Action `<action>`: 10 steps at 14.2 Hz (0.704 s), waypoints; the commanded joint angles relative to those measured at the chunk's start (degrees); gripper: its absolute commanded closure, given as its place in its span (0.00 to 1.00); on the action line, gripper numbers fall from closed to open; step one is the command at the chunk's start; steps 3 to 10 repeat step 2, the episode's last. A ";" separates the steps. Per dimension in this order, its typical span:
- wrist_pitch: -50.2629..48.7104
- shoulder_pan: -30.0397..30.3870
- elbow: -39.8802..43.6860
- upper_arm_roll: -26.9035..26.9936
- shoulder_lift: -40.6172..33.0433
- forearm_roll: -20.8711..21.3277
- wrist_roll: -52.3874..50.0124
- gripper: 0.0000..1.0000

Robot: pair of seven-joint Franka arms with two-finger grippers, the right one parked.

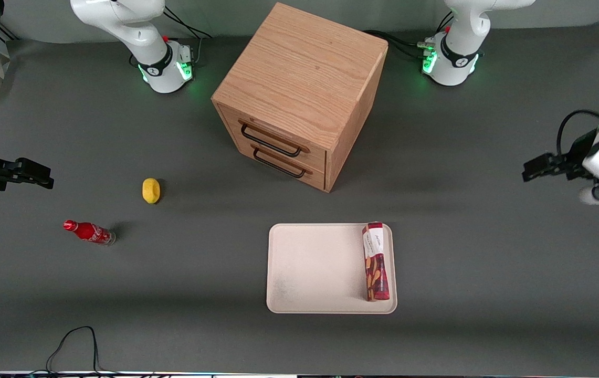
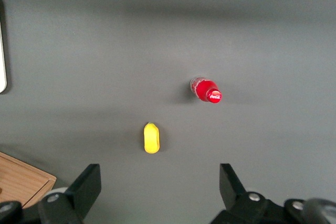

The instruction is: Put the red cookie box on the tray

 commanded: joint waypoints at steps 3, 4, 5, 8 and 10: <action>1.55 0.62 -4.99 -0.43 -4.55 3.58 1.94 0.00; 1.55 0.62 -4.99 -0.43 -4.55 3.58 1.94 0.00; 1.55 0.62 -4.99 -0.43 -4.55 3.58 1.94 0.00; 1.55 0.62 -4.99 -0.43 -4.55 3.58 1.94 0.00; 1.55 0.62 -4.99 -0.43 -4.55 3.58 1.94 0.00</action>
